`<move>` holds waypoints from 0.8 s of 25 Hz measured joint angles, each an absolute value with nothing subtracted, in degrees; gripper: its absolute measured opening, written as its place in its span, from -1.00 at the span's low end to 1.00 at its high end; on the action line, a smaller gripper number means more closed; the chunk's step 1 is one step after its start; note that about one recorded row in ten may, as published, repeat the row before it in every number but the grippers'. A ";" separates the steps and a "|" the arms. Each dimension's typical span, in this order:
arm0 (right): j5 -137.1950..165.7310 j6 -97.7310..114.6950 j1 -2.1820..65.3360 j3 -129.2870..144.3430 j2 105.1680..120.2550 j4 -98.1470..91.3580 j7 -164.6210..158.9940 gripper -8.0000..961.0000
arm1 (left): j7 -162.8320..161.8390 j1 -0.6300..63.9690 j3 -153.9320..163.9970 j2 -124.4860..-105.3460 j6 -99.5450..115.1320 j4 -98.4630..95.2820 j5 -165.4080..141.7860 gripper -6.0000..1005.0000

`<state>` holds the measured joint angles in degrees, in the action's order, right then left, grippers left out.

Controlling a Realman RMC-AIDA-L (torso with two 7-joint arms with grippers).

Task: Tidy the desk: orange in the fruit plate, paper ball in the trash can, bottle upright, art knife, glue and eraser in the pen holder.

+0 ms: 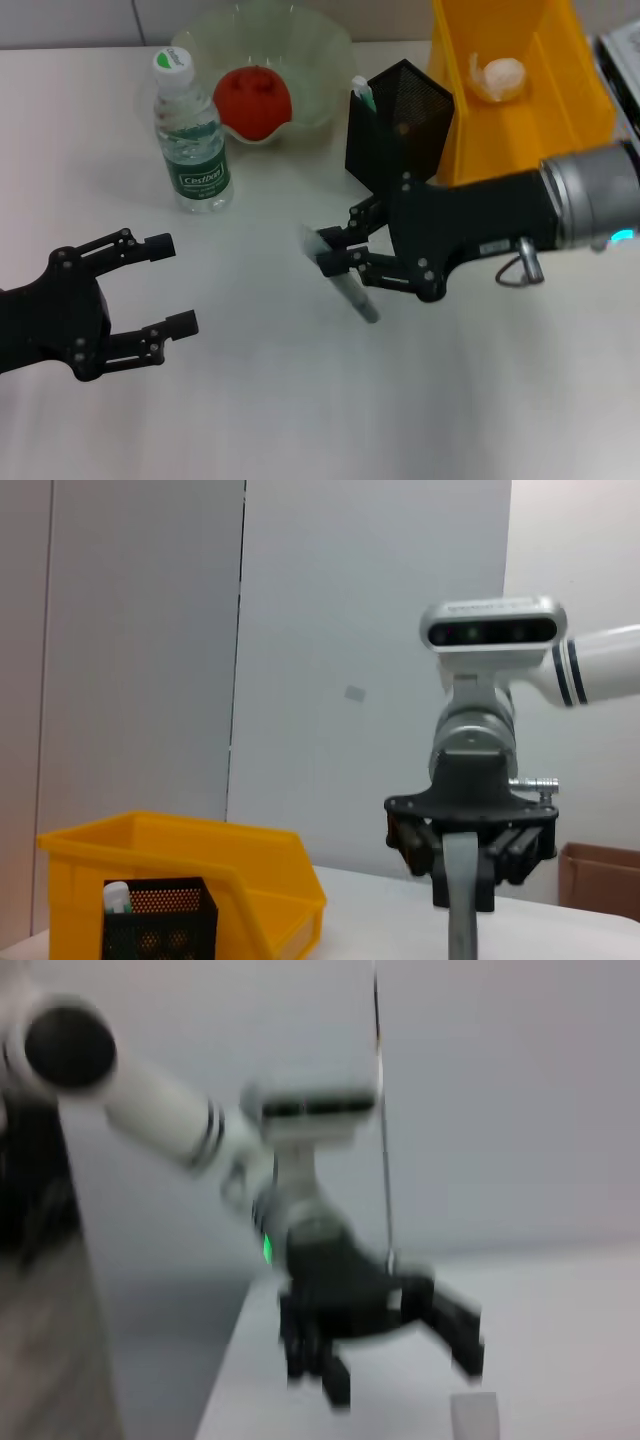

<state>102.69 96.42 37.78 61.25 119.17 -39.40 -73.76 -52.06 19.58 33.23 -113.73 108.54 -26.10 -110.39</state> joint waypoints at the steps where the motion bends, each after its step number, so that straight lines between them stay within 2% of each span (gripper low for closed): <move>1: 100.52 96.97 37.63 58.90 119.15 -33.48 -67.34 -0.72 | -52.07 19.63 33.22 -113.73 108.54 -26.10 -110.39 0.65; 6: 97.23 97.96 36.98 53.89 119.27 -22.30 -55.28 -0.72 | -51.84 19.69 33.23 -113.95 108.54 -26.10 -110.39 0.65; 20: 96.50 98.07 36.22 53.83 119.35 -20.25 -54.95 -0.72 | -51.68 19.68 33.39 -114.13 108.54 -26.10 -110.39 0.65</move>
